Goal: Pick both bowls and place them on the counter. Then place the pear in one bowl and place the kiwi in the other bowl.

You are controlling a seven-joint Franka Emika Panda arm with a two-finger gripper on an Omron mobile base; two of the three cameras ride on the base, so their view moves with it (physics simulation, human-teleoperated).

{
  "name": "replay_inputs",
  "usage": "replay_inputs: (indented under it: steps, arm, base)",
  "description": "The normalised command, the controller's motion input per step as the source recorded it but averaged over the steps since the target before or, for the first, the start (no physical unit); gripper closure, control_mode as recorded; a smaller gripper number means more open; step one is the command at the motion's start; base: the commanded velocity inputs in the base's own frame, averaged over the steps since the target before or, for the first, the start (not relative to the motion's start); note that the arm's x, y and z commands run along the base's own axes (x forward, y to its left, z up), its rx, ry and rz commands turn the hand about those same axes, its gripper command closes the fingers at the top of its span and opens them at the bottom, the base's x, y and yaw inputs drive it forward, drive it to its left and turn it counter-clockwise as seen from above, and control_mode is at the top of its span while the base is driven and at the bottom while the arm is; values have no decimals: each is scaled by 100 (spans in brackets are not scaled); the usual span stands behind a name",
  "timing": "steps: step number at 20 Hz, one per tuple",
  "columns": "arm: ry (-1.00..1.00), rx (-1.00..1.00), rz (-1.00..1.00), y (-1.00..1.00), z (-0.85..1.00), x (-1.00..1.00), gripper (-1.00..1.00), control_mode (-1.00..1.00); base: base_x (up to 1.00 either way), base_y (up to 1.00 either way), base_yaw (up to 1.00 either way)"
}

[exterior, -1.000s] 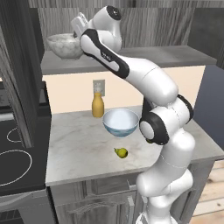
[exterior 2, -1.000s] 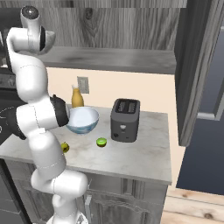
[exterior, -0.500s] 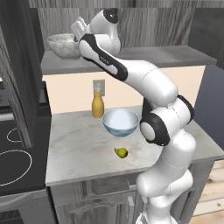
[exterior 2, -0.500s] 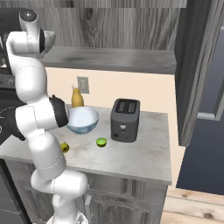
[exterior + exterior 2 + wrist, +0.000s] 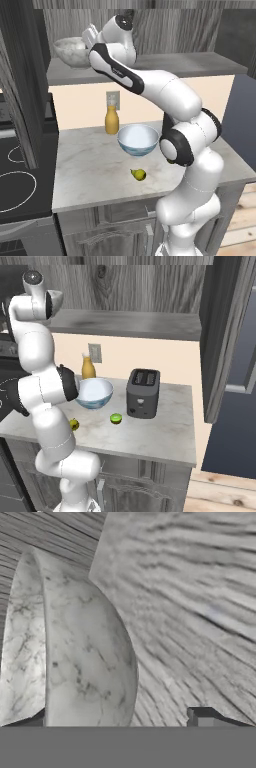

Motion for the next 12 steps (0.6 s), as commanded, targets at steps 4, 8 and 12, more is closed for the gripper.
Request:
replay_inputs:
  steps: [4, 8, 12]
  arm:
    - [1, 0, -2, 1, -5, 0, 100, -100]
    - [-7, 6, -1, -1, -1, -25, 100, -100]
    - [-14, 9, -4, -17, -11, -58, 100, -100]
  base:
    - [0, 0, 0]
    - [0, 0, 0]
    - [0, 0, 0]
